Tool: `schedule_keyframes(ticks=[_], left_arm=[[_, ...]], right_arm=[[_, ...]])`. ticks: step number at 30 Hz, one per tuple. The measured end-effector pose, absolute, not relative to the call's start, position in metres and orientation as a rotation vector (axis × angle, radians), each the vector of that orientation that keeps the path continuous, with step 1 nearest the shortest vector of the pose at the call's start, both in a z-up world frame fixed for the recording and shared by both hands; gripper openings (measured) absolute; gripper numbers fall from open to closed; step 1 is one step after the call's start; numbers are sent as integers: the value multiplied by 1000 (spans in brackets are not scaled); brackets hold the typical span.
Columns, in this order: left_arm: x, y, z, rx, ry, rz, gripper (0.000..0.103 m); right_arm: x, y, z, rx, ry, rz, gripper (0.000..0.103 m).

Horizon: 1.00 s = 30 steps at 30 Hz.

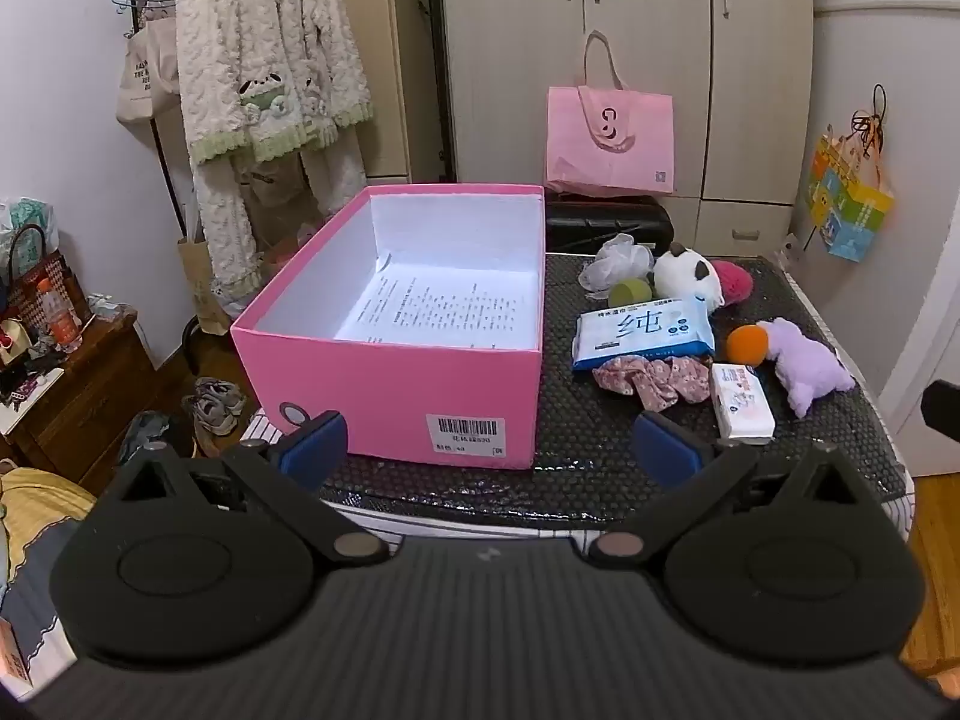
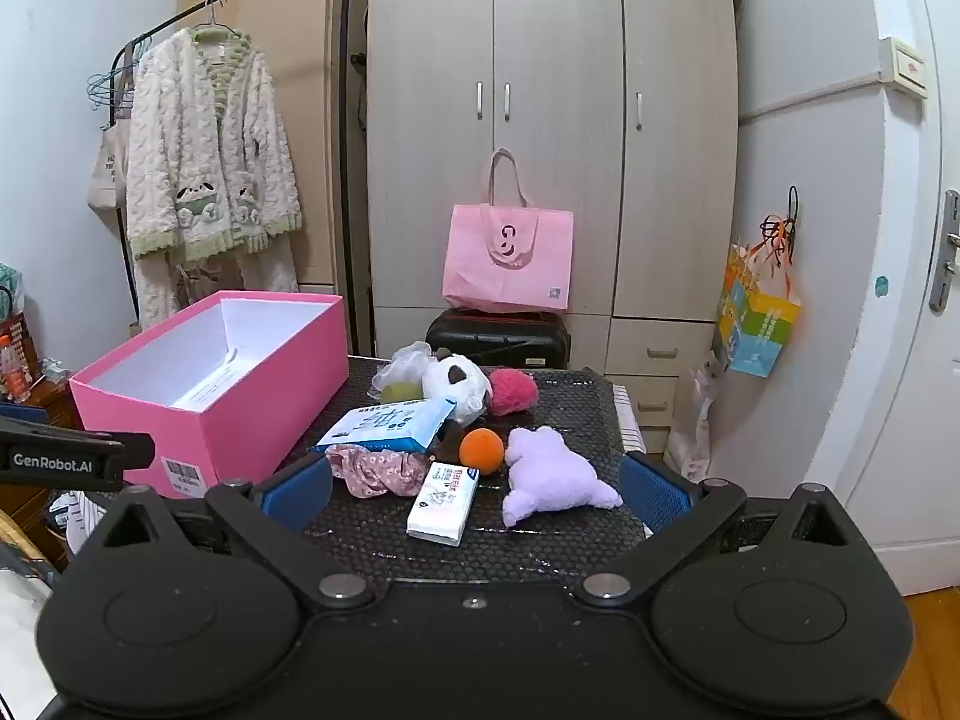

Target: Organize soft objects

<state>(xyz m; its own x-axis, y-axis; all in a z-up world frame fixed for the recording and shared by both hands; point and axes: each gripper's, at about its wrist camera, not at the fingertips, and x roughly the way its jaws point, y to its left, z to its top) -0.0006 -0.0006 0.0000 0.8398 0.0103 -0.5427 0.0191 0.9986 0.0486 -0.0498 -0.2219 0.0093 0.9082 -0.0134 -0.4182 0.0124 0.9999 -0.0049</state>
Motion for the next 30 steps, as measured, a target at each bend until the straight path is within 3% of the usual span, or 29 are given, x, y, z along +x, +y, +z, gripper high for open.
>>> schedule_keyframes(ticks=[30], left_arm=[[2,-8,-18,82,616,-36,103]], right_arm=[[-54,-224,0,-29,434,-26,103]])
